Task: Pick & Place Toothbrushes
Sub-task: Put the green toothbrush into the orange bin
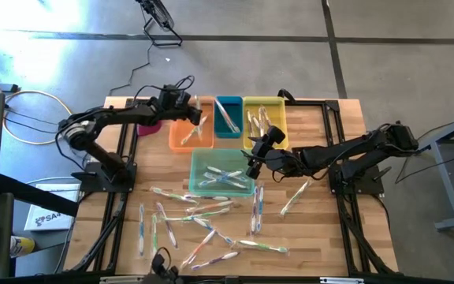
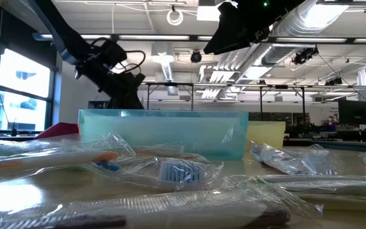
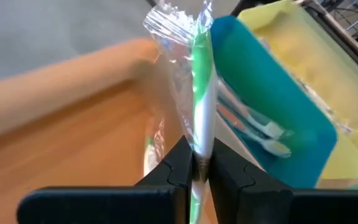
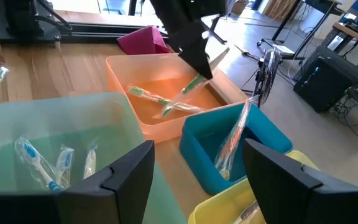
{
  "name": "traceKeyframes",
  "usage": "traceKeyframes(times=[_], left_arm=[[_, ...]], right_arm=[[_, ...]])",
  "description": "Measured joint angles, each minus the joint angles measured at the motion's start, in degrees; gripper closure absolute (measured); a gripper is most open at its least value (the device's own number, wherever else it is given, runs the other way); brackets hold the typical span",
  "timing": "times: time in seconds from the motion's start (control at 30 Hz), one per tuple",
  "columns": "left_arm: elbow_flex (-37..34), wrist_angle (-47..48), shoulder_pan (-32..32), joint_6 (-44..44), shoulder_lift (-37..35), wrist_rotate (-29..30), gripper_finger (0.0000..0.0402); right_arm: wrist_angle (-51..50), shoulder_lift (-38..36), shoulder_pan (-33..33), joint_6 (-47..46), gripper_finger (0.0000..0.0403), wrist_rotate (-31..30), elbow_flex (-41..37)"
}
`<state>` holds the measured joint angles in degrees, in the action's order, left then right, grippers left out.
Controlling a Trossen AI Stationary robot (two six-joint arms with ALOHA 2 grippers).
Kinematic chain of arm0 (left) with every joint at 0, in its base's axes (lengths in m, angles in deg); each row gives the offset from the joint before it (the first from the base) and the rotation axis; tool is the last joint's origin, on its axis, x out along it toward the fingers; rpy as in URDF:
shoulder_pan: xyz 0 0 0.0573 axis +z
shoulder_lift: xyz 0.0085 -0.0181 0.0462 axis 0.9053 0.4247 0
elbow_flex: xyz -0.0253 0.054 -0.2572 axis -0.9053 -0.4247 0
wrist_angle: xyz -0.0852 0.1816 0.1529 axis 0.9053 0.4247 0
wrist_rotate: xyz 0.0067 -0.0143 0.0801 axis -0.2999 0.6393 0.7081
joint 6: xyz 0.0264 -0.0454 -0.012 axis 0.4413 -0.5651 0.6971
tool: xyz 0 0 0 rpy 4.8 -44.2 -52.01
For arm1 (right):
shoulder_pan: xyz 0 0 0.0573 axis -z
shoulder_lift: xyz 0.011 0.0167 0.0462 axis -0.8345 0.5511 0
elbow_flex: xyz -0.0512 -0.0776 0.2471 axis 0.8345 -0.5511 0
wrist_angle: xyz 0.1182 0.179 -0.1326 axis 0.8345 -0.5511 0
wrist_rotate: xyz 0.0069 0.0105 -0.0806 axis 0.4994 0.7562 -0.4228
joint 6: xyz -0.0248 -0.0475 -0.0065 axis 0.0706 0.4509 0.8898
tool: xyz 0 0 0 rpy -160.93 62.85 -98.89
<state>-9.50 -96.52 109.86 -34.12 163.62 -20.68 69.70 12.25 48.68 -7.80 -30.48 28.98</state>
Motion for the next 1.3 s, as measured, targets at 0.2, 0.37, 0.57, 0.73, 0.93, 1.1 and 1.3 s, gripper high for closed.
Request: traceKeyframes(times=[0.2,0.37,0.57,0.73,0.93,1.1,1.3], left_arm=[[0.04,-1.47,0.0,-1.3,3.59,-0.58,0.0374],[0.02,-1.34,0.0,-1.09,4.65,0.2,0.0367],[0.0,-1.32,0.0,-1.08,4.65,2.34,0.033],[0.0,-1.39,-0.02,-1.04,4.65,2.77,0.0294],[-0.02,-3.67,0.04,-1.24,4.65,5.07,0.0277],[-0.02,-8.6,0.0,-1.24,4.65,5.07,0.0277],[-0.02,-8.7,0.0,-1.24,4.65,4.98,0.0277]], right_arm=[[0.01,0.0,0.0,-0.01,0.0168,0.0,-0.01],[0.02,0.0,0.0,-0.02,0.0168,0.0,0.0],[0.02,0.0,0.0,-0.02,0.0168,0.01,-0.01],[0.02,0.0,0.0,-0.02,0.0168,0.0,-0.02],[0.02,0.0,0.02,-0.02,0.0168,0.02,0.0],[0.02,0.0,0.01,-0.02,0.0168,0.02,-0.02],[0.02,0.0,0.01,-0.02,0.0168,0.02,-0.01]])
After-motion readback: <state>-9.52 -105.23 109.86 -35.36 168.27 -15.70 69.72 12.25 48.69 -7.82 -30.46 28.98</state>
